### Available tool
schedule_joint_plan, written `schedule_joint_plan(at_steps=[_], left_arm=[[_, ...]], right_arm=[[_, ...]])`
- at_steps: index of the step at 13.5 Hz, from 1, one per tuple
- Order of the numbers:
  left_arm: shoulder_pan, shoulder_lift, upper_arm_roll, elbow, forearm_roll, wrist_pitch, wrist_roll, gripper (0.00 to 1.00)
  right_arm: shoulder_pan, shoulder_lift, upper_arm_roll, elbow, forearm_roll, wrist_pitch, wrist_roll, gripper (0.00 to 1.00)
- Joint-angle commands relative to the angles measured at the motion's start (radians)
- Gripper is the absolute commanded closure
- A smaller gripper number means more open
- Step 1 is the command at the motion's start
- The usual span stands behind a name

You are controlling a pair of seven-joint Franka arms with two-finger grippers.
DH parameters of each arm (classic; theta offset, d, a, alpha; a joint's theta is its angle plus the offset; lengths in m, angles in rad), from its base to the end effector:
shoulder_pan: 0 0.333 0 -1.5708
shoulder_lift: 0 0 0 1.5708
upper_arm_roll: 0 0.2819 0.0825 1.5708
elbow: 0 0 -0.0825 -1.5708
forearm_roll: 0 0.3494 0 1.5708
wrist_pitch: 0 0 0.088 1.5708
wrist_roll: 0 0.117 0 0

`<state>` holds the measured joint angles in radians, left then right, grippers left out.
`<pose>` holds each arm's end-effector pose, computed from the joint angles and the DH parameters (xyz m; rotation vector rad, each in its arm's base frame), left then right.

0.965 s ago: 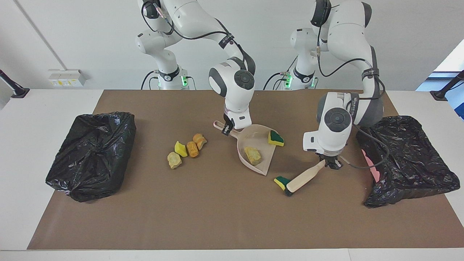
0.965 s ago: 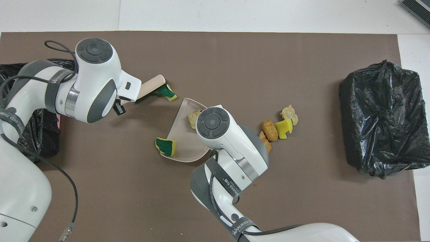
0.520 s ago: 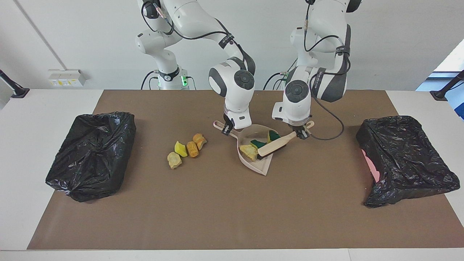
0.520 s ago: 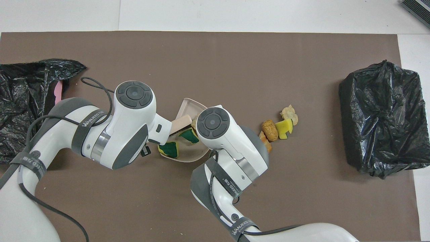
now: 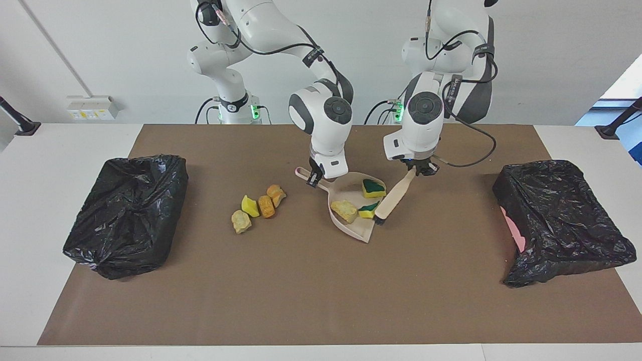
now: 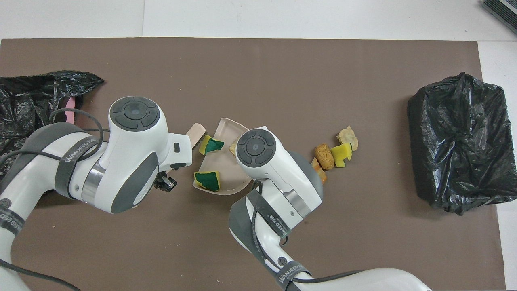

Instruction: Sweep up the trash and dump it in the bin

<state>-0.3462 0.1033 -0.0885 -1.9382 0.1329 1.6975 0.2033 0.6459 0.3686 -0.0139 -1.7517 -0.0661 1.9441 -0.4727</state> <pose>0.4630 -0.1989 0.3810 -2.7770 0.9805 0.4867 0.4754 0.3424 0.3237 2.5742 1.6404 -0.2609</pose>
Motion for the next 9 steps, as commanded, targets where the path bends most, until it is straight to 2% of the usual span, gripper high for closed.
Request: schedule_joint_plan(at_steps=[1,4,7,9], left_arm=[[0.004,-0.094,0.0,-0.132,-0.018,0.007,-0.082,1.0],[-0.011,-0.163,-0.005,-0.243,-0.021,0.034,-0.081,1.0],[-0.036,-0.212,-0.007,-0.315,-0.09,0.034,-0.09,1.0],[-0.081,-0.238,-0.007,-0.344,-0.093,0.031,-0.09,1.0]], right_arm=[[-0.011,-0.013,0.008,-0.025,-0.021,0.03,0.017,1.0],[-0.011,-0.014,0.008,-0.031,-0.021,0.03,0.017,1.0],[-0.012,-0.014,0.008,-0.031,-0.021,0.03,0.017,1.0],[-0.012,-0.014,0.008,-0.031,-0.021,0.03,0.017,1.0]])
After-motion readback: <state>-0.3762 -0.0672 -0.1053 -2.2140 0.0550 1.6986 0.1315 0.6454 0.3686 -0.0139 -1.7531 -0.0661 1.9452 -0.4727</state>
